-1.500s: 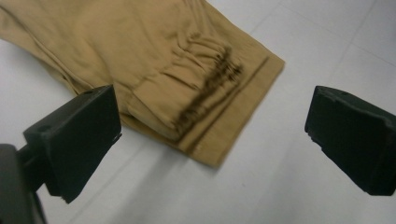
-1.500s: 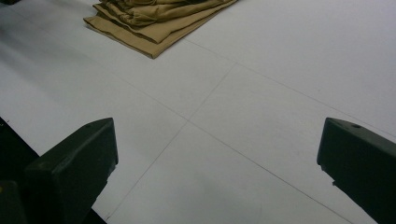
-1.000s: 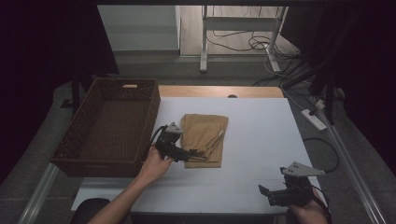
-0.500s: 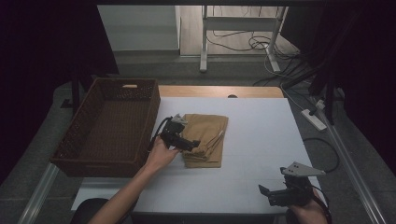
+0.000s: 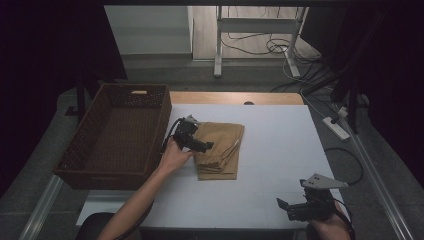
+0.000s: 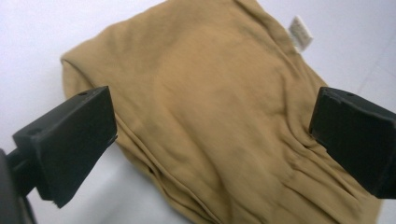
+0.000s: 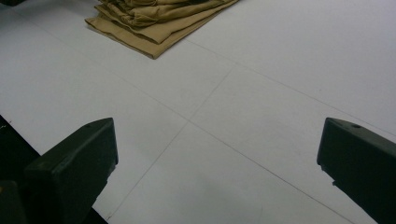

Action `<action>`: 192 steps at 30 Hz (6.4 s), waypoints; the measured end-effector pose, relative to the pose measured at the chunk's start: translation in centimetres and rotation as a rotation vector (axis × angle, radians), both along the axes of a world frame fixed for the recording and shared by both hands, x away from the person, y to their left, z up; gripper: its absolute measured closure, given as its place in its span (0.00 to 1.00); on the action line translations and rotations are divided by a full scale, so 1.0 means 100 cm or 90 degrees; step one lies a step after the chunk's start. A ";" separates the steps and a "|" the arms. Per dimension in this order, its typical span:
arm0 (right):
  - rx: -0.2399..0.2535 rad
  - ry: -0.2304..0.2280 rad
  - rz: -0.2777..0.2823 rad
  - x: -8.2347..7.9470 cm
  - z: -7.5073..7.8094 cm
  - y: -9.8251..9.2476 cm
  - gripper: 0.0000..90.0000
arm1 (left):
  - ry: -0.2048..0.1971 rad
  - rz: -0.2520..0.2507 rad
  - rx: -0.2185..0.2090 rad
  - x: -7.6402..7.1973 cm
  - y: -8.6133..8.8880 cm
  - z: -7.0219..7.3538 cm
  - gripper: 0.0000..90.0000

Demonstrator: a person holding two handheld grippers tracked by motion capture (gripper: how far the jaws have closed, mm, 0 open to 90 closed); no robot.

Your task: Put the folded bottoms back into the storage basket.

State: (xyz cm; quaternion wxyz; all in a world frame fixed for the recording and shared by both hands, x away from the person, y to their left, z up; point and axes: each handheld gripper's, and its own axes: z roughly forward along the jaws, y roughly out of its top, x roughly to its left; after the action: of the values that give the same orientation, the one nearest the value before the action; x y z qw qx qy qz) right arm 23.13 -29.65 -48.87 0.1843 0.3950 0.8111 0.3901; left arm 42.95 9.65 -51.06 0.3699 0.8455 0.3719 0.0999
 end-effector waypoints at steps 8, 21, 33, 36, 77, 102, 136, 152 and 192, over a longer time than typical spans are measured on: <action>0.002 0.002 0.000 0.000 0.000 0.000 0.00 | 0.003 0.017 -0.013 0.020 0.002 0.000 0.00; 0.003 0.003 0.002 0.000 0.000 -0.001 0.00 | 0.000 0.055 0.013 0.053 0.002 0.005 0.00; 0.005 0.004 0.005 0.001 0.000 -0.001 0.00 | 0.022 0.117 0.039 0.081 0.006 -0.008 0.00; 0.007 0.003 0.005 0.000 0.000 -0.001 0.00 | 0.027 0.128 0.055 0.087 0.004 -0.011 0.00; 0.013 0.013 0.007 0.002 0.000 -0.001 0.00 | 0.016 0.071 -0.007 0.068 0.008 -0.039 0.81; 0.029 -0.020 0.094 0.023 0.009 0.018 0.00 | -0.005 0.080 -0.015 0.063 0.008 -0.042 0.81; 0.037 0.062 0.163 0.072 0.001 0.082 0.00 | -0.017 0.084 -0.010 0.061 0.007 -0.043 0.81; -0.016 0.075 0.208 0.096 -0.016 0.130 0.00 | -0.020 0.086 -0.008 0.060 0.007 -0.043 0.81; -0.127 0.061 0.311 0.134 -0.056 0.243 0.00 | -0.025 0.087 -0.004 0.059 0.006 -0.043 0.81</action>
State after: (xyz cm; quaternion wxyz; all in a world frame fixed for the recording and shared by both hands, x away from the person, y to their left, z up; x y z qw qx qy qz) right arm 36.54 -5.31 -54.45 0.0840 0.1853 0.9246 0.3219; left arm 48.84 10.27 -55.34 0.3723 0.8149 0.4214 0.1405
